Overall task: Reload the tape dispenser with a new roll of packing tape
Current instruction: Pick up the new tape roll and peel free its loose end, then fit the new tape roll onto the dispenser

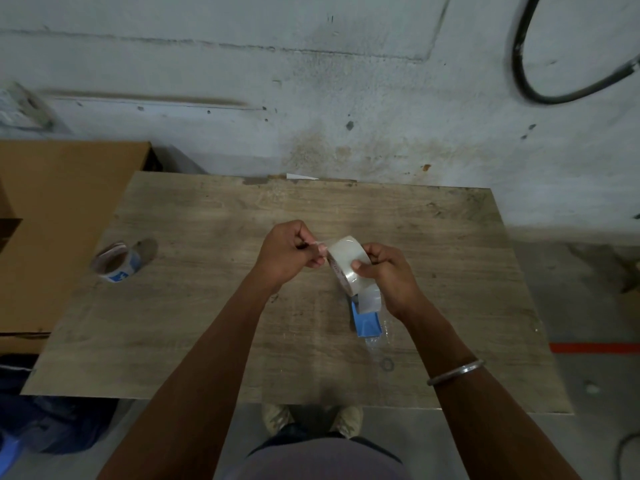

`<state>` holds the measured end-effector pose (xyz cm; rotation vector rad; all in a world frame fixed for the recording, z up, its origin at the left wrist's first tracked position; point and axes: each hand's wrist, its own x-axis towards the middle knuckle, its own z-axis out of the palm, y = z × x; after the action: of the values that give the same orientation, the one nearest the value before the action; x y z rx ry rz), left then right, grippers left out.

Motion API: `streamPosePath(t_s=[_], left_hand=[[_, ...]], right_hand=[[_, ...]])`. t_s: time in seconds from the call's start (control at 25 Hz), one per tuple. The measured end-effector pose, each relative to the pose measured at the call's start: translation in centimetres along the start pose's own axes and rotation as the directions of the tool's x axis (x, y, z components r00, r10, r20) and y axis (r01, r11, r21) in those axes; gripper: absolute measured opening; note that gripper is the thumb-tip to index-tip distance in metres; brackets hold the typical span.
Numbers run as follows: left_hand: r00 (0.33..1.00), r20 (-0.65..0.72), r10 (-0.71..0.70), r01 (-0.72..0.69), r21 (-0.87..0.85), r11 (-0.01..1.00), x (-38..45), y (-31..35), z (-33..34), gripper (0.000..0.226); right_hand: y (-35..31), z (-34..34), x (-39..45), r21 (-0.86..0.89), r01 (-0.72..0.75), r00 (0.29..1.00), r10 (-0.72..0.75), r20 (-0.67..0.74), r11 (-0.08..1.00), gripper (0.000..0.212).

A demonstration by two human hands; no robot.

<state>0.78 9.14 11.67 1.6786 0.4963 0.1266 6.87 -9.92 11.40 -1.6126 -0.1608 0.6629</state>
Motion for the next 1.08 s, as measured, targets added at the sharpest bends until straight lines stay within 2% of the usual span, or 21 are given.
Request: streamPosePath(t_s=[0.36,0.56,0.64,0.72,0.84,0.92,1.08], left_hand=[[0.999,0.035,-0.019,0.02,-0.026,0.999,0.5,-0.4,-0.9,0.021],[0.982,0.15,-0.118,0.136,-0.109,0.985,0.7,-0.9,-1.5,0.018],[0.971,0.176,-0.163,0.187,-0.129,0.974,0.7,-1.3,-1.9,0.015],[0.944,0.255,-0.212,0.25,-0.127,0.96,0.6,-1.7,-2.5,0.02],[0.885,0.399,-0.24,0.311,-0.123,0.943,0.5,-2.2,-2.8,0.031],[0.873,0.426,-0.237,0.316,-0.126,0.94,0.7,-2.6,-2.3,0.032],[0.907,0.353,-0.229,0.27,-0.072,0.96,1.3,-2.4,-0.5,0.023]], right_hand=[[0.6,-1.5,0.5,0.0,0.031,0.996,-0.031,0.08,1.0,0.025],[1.5,-2.7,1.0,-0.06,0.042,0.99,-0.033,0.135,0.997,0.037],[1.8,-3.4,0.9,-0.039,0.038,0.987,-0.031,0.156,0.999,0.035],[2.2,-4.3,0.8,-0.016,0.03,0.983,-0.027,0.183,0.999,0.032],[2.8,-5.2,0.2,-0.074,0.017,0.971,0.001,0.237,0.997,0.032],[3.0,-5.6,-0.1,-0.154,0.007,0.973,0.028,0.228,0.988,0.028],[2.8,-6.7,-0.4,-0.219,0.02,0.993,0.005,0.115,0.975,0.019]])
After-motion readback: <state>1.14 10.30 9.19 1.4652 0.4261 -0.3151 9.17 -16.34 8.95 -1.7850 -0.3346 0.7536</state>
